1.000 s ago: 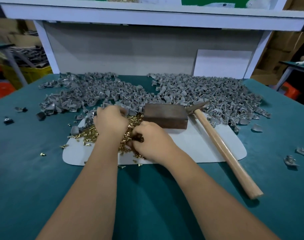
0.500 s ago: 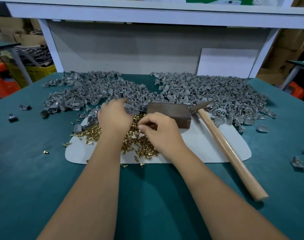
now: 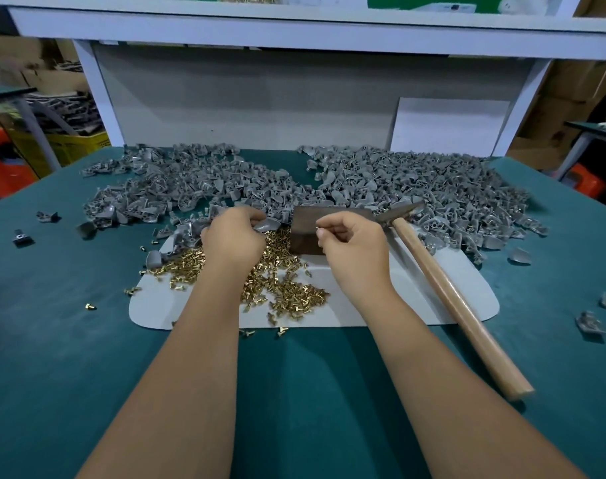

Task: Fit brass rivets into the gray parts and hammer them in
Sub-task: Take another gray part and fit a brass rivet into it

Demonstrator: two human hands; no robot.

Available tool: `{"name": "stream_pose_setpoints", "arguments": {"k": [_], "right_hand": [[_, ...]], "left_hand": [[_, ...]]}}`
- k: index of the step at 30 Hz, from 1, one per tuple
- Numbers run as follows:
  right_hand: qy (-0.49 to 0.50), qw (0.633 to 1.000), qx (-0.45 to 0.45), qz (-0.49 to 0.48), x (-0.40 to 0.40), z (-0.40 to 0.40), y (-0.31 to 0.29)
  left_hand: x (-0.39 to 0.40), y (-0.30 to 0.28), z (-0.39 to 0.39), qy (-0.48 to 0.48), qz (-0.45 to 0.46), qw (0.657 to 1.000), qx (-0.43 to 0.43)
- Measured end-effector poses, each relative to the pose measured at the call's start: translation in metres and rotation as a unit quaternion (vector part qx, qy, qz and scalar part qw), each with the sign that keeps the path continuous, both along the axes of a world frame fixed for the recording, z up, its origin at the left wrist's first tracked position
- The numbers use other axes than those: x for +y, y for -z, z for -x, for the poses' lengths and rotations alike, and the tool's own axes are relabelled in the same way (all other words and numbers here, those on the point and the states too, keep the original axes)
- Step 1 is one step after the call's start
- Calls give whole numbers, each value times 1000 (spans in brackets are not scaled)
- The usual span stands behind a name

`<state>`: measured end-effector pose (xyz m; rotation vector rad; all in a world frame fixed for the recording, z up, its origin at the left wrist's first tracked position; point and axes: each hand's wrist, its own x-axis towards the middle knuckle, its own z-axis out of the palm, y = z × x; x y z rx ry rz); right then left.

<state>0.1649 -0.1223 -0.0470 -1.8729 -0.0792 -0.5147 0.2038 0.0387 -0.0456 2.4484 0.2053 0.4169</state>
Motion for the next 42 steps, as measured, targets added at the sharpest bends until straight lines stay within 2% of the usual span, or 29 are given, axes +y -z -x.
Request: {"name": "stream_pose_setpoints", "arguments": {"k": [3, 7, 9, 11, 14, 16, 20, 24, 29, 35, 42], "right_hand": [[2, 1000, -9, -17, -2, -1, -1], [23, 999, -38, -26, -6, -2, -3], [40, 998, -42, -35, -9, -2, -4], [65, 996, -43, -41, -13, -3, -5], [94, 994, -44, -33, -20, -4, -8], [111, 992, -45, -28, -22, -5, -8], [136, 990, -48, -11, -22, -6, -7], [130, 990, -50, 15, -24, -9, -5], [145, 989, -32, -21, -29, -12, -5], [87, 996, -2, 23, -23, -12, -2], [110, 994, -18, -6, -27, -12, -4]], "left_hand": [[-1, 1, 2, -4, 0, 1000, -20], [-7, -5, 3, -25, 18, 993, -116], [-16, -10, 4, 18, 107, 982, -155], [-30, -14, 9, 79, 204, 963, -157], [-48, -9, 13, 149, 251, 949, -118], [-53, -4, 15, 186, 242, 948, -89], [-52, -2, 15, 166, 168, 967, -91], [-52, -4, 15, 179, 140, 970, -85], [-52, -5, 12, 179, 207, 957, -96], [-57, -4, 10, 198, 170, 961, -89], [-59, -2, 9, 180, 215, 956, -90]]}}
